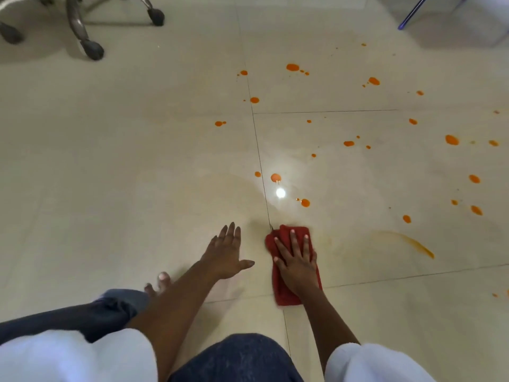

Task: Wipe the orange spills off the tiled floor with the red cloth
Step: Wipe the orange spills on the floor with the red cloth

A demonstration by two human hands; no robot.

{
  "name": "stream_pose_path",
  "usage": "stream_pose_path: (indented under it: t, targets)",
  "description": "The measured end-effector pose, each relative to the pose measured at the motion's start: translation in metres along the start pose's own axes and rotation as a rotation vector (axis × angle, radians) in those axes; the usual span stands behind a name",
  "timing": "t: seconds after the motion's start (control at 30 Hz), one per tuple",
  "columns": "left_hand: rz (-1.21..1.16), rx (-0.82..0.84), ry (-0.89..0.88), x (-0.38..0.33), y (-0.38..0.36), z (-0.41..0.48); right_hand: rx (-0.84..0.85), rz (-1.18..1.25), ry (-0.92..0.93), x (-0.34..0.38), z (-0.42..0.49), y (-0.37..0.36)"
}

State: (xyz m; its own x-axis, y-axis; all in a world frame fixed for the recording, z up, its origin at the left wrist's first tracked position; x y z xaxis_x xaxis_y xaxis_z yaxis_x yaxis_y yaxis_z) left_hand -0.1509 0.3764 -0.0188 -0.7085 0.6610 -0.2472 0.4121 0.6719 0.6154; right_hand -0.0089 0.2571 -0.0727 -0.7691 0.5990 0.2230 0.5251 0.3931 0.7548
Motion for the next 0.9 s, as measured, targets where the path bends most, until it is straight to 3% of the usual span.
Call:
stream_pose_path:
  t: [0.13,0.4,0.53,0.63,0.7,0.8,0.83,0.9]
  targets:
    - [0.040,0.011,-0.015,-0.013,0.023,0.040,-0.012,0.044,-0.086,-0.018,0.031,0.028]
    - [0.002,0.107,0.069,-0.008,0.056,0.075,0.121,-0.093,-0.021,-0.020,0.022,0.028]
    - [0.006,0.038,0.055,0.009,0.075,0.091,0.006,-0.170,0.057,0.008,0.053,0.031]
    - [0.024,-0.047,0.004,0.022,0.086,0.127,-0.192,-0.164,0.083,0.008,0.123,0.081]
    - [0.031,-0.100,-0.036,0.031,0.086,0.142,-0.292,-0.124,-0.039,-0.026,0.149,0.111]
    - [0.094,-0.144,-0.104,0.040,0.078,0.150,-0.412,0.046,-0.264,-0.061,0.115,0.091]
    - [0.093,-0.179,-0.124,0.042,0.076,0.150,-0.429,0.071,-0.264,-0.046,0.098,0.077]
    - [0.065,-0.194,-0.146,0.043,0.075,0.151,-0.360,0.066,-0.094,0.007,0.093,0.058]
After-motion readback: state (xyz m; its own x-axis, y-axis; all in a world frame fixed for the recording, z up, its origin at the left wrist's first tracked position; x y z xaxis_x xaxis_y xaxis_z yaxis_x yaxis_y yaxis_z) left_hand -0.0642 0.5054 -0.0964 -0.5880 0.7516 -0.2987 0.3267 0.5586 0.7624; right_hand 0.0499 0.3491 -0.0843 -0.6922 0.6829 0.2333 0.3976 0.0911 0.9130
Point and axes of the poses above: each hand's wrist, its own z-axis towards the middle knuckle, its own y-axis out of the back of the hand, x = y × z, the point moved 5 cm from there along z, towards the middle knuckle, and after that the axes turned 14 degrees about x, right-handed, at the moved point
